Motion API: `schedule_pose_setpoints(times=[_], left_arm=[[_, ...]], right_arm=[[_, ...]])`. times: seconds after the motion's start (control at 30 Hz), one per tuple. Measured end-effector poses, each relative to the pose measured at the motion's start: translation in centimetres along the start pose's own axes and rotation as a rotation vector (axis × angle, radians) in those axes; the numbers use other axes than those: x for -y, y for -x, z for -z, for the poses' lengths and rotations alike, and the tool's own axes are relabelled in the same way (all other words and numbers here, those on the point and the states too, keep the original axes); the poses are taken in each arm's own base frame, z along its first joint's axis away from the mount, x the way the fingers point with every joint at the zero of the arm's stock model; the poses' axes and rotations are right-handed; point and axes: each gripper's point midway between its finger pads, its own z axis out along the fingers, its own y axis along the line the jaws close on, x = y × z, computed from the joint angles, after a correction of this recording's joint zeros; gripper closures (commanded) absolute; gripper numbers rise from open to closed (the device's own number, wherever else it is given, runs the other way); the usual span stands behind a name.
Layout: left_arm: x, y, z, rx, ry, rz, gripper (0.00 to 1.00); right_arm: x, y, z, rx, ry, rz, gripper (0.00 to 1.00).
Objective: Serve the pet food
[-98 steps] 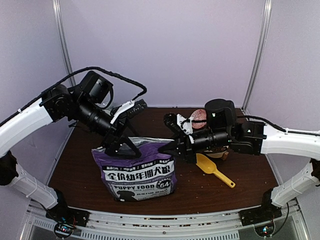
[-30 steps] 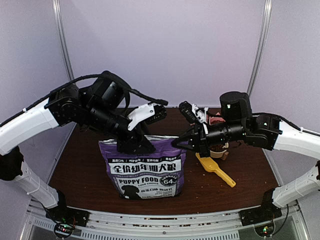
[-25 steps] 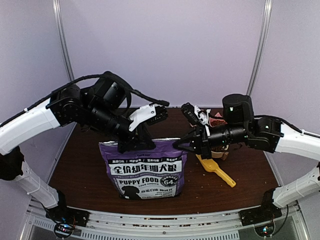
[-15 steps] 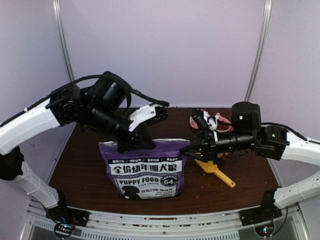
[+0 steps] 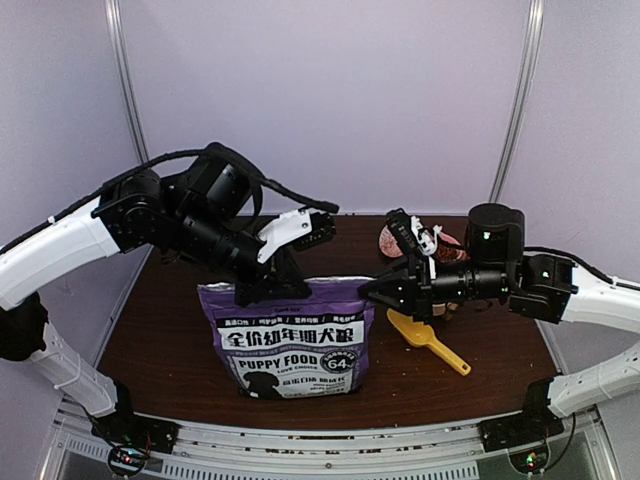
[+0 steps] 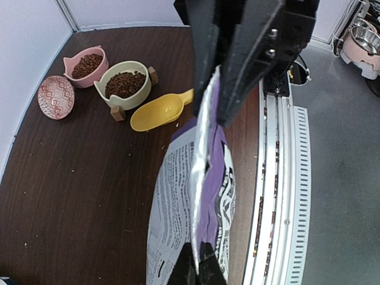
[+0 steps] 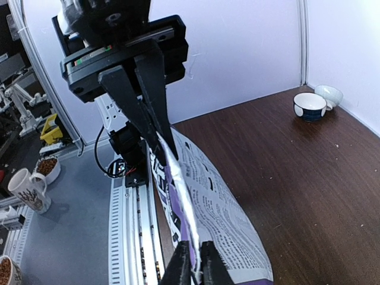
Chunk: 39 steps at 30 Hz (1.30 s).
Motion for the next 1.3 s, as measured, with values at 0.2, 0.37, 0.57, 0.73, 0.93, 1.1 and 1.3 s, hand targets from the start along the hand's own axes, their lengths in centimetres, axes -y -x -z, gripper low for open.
schedule_pose_setpoints(times=[0.2, 0.37, 0.57, 0.73, 0.93, 1.1, 1.3], left_arm=[[0.2, 0.3, 0.0, 0.009, -0.006, 0.003, 0.62], [1.1, 1.8, -1.0, 0.027, -0.034, -0.017, 0.58], [1.2, 2.7, -2.8, 0.020, -0.045, -0.028, 0.68], [1.0, 3.1, -3.1, 0.024, -0.040, -0.038, 0.99], [0.9, 3.2, -3.1, 0.023, -0.034, -0.045, 1.00], [0.9, 3.2, -3.1, 0.022, -0.030, -0.051, 0.82], [0.5, 3.0, -3.1, 0.014, -0.005, -0.055, 1.00]], right_arm=[[0.0, 0.0, -0.2, 0.002, 0.005, -0.006, 1.00], [0.0, 0.0, -0.2, 0.007, 0.008, -0.013, 1.00], [-0.1, 0.1, -0.2, 0.014, 0.012, -0.018, 1.00], [-0.1, 0.1, -0.3, 0.020, 0.016, -0.023, 1.00], [-0.2, 0.0, -0.2, 0.027, 0.023, -0.021, 1.00], [-0.3, 0.0, -0.2, 0.028, 0.024, -0.023, 1.00], [-0.3, 0.0, -0.2, 0.031, 0.025, -0.026, 0.95]])
